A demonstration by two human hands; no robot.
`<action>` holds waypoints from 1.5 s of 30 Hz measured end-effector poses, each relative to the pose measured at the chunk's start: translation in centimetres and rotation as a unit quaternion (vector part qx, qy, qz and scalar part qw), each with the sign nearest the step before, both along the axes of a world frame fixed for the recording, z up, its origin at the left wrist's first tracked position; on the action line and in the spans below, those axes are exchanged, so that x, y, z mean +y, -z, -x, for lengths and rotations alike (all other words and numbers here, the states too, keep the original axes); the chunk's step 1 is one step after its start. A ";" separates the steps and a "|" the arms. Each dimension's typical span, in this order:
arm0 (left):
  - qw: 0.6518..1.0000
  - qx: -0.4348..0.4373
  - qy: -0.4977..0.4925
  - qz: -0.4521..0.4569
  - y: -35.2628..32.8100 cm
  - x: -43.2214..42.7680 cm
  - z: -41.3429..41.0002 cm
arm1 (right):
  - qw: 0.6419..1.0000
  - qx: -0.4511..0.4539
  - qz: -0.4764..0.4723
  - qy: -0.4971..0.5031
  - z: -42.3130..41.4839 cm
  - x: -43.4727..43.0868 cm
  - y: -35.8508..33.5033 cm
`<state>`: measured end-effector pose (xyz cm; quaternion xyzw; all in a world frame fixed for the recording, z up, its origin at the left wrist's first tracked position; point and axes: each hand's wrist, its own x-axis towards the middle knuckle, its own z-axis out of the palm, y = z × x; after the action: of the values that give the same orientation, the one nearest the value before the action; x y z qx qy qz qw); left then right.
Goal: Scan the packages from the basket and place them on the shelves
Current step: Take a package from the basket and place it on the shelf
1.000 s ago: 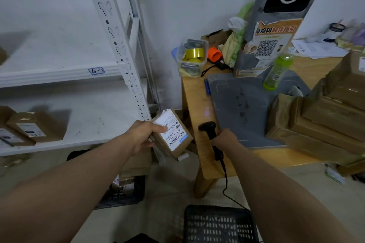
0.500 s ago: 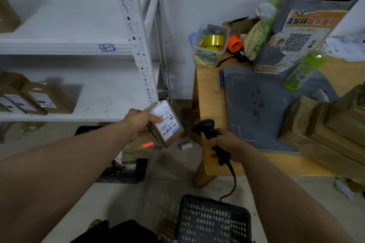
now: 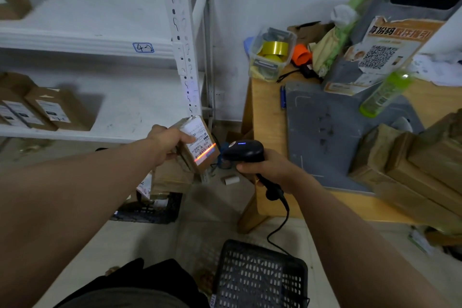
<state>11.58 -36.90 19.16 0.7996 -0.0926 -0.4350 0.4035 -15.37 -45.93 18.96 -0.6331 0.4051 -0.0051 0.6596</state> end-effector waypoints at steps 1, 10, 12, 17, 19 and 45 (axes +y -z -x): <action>1.000 0.000 0.001 0.001 0.0 0.0 -0.1 | 1.000 -0.001 0.001 0.000 -0.1 0.1 0.0; 1.000 0.002 0.009 0.011 -0.4 0.4 0.0 | 1.000 0.006 0.016 -0.008 -0.6 0.7 -0.3; 1.000 0.003 0.012 0.012 -0.4 0.5 0.0 | 1.000 0.007 0.017 -0.009 -0.9 0.8 -0.4; 1.000 0.006 0.017 0.015 -0.5 0.8 0.0 | 1.000 0.014 0.016 -0.013 -1.2 0.9 -0.2; 1.000 0.006 0.015 0.015 -0.4 0.8 -0.1 | 1.000 0.010 0.015 -0.015 -1.2 0.8 -0.3; 0.990 0.108 0.079 0.050 -0.2 -0.3 2.8 | 0.921 0.305 0.110 0.214 0.3 -3.4 6.0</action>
<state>8.74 -37.22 19.37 0.7171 -0.1334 -0.5439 0.4150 -15.64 -49.33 12.92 -0.5705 0.7098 0.0027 0.4132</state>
